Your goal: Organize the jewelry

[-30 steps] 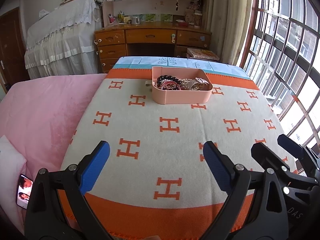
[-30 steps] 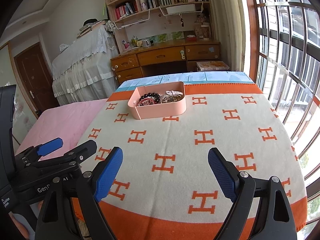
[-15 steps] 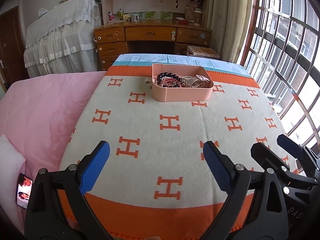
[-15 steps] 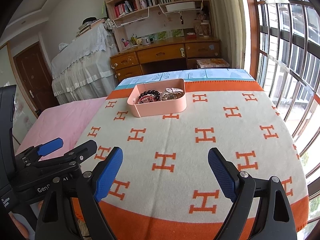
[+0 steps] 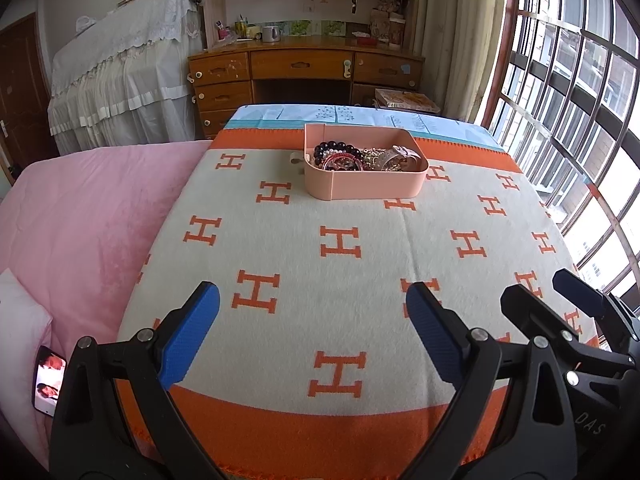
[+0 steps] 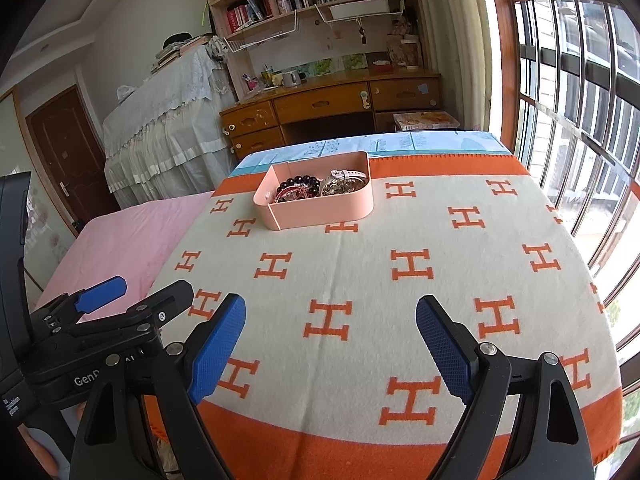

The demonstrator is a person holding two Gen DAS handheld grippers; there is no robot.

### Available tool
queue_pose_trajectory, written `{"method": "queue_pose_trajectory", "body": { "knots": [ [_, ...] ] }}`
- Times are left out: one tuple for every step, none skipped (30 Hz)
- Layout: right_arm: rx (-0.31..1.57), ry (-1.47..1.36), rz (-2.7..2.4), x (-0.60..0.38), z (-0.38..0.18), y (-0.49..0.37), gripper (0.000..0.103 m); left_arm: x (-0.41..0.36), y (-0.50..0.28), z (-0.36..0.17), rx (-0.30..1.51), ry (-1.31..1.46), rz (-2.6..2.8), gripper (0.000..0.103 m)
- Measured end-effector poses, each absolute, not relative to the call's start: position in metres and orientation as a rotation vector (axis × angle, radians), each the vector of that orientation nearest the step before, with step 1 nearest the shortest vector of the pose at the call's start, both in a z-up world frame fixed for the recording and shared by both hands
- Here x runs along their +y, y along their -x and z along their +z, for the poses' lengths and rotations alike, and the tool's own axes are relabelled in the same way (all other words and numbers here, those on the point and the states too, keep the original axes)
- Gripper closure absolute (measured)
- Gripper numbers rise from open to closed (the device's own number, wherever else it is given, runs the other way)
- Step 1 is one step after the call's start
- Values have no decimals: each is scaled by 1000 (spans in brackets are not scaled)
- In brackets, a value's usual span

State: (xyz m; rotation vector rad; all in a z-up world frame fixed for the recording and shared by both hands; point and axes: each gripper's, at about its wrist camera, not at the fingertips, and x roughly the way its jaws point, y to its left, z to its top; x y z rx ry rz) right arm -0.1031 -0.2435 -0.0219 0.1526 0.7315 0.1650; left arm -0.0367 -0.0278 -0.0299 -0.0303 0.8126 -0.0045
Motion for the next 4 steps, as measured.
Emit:
{"method": "queue_pose_trajectory", "body": {
  "knots": [
    [732,-153,166,-243,-22,102,15,-28,37,-30,812,30,-4,10],
    [733,-154,166,-244,-23,106,15,-28,37,-30,813,30,-4,10],
    [735,-155,167,-245,-24,109,15,-28,37,-30,813,30,-4,10],
    [736,-155,166,-245,-23,107,15,-28,37,-31,816,30,-5,10]
  ]
}}
